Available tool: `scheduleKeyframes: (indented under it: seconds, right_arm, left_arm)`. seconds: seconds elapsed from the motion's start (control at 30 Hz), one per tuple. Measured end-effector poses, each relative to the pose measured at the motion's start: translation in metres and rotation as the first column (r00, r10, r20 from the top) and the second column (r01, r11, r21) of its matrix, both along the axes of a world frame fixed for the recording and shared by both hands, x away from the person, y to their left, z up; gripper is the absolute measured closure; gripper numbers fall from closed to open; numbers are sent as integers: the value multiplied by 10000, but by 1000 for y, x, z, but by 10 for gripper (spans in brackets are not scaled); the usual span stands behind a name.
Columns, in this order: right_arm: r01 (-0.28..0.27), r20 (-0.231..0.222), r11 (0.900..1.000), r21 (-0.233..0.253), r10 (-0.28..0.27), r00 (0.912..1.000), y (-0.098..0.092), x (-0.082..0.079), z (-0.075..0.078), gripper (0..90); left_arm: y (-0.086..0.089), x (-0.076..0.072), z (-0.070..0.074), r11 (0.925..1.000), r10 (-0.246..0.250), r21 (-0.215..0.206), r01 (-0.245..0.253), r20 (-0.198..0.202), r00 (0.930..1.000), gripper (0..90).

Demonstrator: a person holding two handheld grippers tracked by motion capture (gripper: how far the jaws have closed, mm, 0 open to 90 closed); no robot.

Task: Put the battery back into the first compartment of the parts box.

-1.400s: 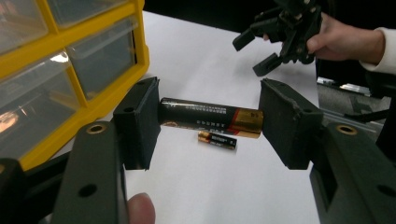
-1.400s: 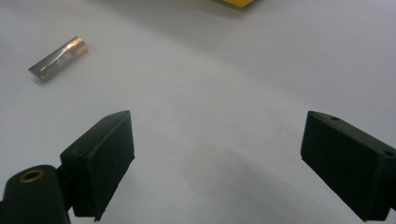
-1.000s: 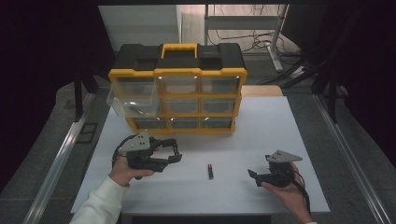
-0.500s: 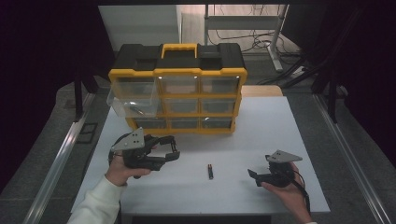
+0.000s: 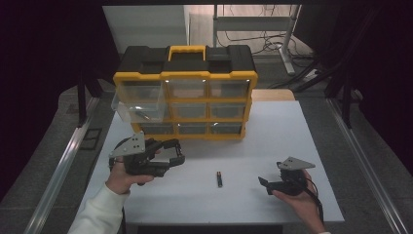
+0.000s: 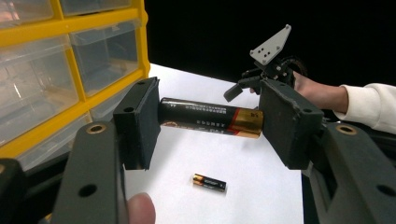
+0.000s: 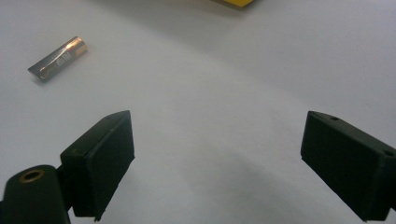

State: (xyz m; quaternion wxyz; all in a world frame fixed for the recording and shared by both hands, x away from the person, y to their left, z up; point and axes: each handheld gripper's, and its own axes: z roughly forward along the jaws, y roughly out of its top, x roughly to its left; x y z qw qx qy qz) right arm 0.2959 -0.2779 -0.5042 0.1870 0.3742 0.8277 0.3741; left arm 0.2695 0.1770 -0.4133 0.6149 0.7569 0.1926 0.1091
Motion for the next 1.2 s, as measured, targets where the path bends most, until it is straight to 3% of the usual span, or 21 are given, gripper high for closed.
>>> scheduleKeyframes:
  seconds: [1.2]
  right_arm:
    - [3, 0, 10000, -2, -3, 10000, 0, 0, 0, 100]
  left_arm:
    - [6, -9, 18, 9992, -37, -394, 50, 321, 9995, 408]
